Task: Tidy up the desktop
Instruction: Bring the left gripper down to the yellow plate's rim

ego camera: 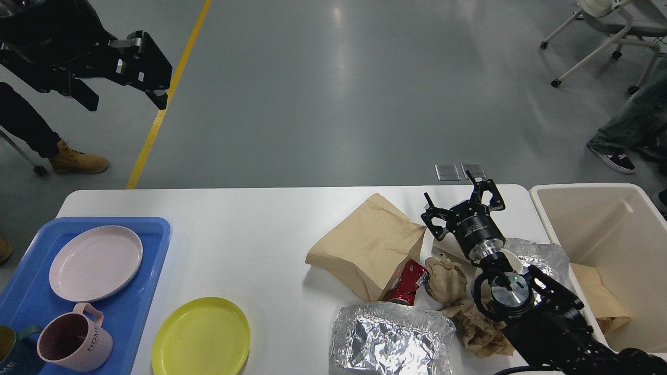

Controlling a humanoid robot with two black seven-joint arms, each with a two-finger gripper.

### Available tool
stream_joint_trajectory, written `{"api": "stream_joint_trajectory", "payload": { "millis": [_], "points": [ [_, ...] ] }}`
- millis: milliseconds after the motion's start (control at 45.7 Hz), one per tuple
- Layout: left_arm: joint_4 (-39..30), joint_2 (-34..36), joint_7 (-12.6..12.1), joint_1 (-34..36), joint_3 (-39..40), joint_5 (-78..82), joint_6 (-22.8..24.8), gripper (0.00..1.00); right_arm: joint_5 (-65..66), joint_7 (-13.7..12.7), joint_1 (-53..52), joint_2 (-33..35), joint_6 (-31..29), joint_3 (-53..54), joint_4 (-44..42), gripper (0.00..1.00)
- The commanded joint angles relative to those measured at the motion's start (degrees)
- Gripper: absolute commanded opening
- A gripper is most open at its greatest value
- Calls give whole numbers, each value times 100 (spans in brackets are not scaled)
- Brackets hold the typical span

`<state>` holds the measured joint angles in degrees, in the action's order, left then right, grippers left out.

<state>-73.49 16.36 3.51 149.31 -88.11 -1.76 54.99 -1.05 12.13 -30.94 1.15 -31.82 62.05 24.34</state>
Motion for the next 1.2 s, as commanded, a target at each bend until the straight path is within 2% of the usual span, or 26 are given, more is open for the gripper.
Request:
{"api": "stream_joint_trajectory", "payload": {
  "millis": [0,66,263,350,503,569,810,919,1182],
  "points": [
    [-7,-10,-9,-33,66,0,1,89,0,0,0,-1,0,0,-8,100],
    [-16,42,-17,-191,145,18,1,89,0,0,0,-1,0,0,0,100],
    [-69,508,-149,-1412,514,53,1,89,0,0,0,-1,0,0,0,100],
    [-42,666,-351,-2124,602,53,1,89,0,0,0,-1,0,0,0,100],
    [54,781,-913,-3144,883,62,1,89,0,0,0,-1,0,0,0,100],
    [159,851,-1080,-3592,1076,70,1,89,0,0,0,-1,0,0,-8,100],
    [652,851,-1415,-4656,1770,106,-155,92,0,0,0,-1,0,0,-8,100],
    [661,842,-1547,-4894,2140,141,-620,92,0,0,0,-1,0,0,0,100],
    [538,763,-1555,-5509,2536,343,-1904,92,0,0,0,-1,0,0,0,100]
  ]
}}
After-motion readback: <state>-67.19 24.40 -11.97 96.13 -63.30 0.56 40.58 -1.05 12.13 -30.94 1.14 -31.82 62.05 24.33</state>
